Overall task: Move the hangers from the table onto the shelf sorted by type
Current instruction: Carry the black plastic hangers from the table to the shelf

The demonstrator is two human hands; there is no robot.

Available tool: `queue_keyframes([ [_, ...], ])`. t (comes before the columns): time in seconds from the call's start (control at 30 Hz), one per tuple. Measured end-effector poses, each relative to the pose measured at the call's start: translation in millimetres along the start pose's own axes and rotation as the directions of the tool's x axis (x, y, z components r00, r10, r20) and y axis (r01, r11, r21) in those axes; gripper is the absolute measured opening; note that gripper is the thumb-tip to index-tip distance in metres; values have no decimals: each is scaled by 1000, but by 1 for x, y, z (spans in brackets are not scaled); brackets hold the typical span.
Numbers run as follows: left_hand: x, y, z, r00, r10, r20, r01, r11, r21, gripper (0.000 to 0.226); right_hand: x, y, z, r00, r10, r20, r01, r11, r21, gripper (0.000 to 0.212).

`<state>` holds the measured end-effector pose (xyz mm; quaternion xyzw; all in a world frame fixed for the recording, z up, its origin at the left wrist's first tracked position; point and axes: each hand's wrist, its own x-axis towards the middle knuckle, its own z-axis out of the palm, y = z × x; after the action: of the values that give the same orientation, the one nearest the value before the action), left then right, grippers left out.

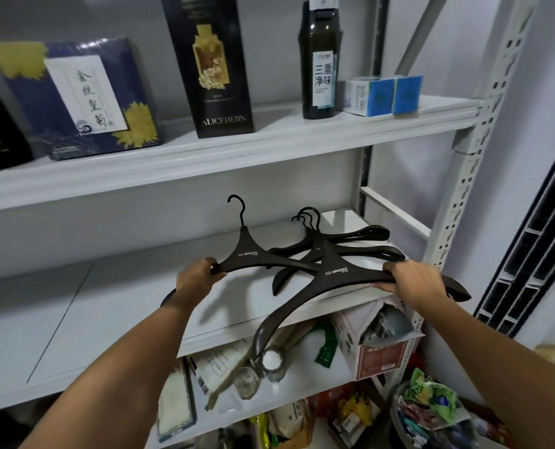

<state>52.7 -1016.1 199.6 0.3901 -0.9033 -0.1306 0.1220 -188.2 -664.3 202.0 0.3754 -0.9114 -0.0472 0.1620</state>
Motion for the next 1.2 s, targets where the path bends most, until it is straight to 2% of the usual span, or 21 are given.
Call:
queue_keyframes([
  [0.13,23,-38,-11,999,-42,16,43,999,-29,26,16,-8,10,999,7,38,-7,1000,-10,46],
  [0.3,40,-70,-16,993,-115,15,116,992,-40,26,39,-20,20,986,9,165,-11,1000,14,43],
  [0.43,48,-80,-17,985,-173,-1,173,985,-23,25,53,-19,33,992,-28,121,25,999,27,41],
  [0.63,63,-74,-16,981,-187,-40,187,982,-23,24,83,-11,60,994,-70,88,68,997,31,46],
  [0.9,80,-47,-12,978,-190,-85,190,982,-11,21,120,2,93,976,-63,209,46,996,82,47],
  [1.2,82,-35,-14,972,-208,-105,213,976,36,23,136,2,125,960,-120,254,88,987,133,45],
])
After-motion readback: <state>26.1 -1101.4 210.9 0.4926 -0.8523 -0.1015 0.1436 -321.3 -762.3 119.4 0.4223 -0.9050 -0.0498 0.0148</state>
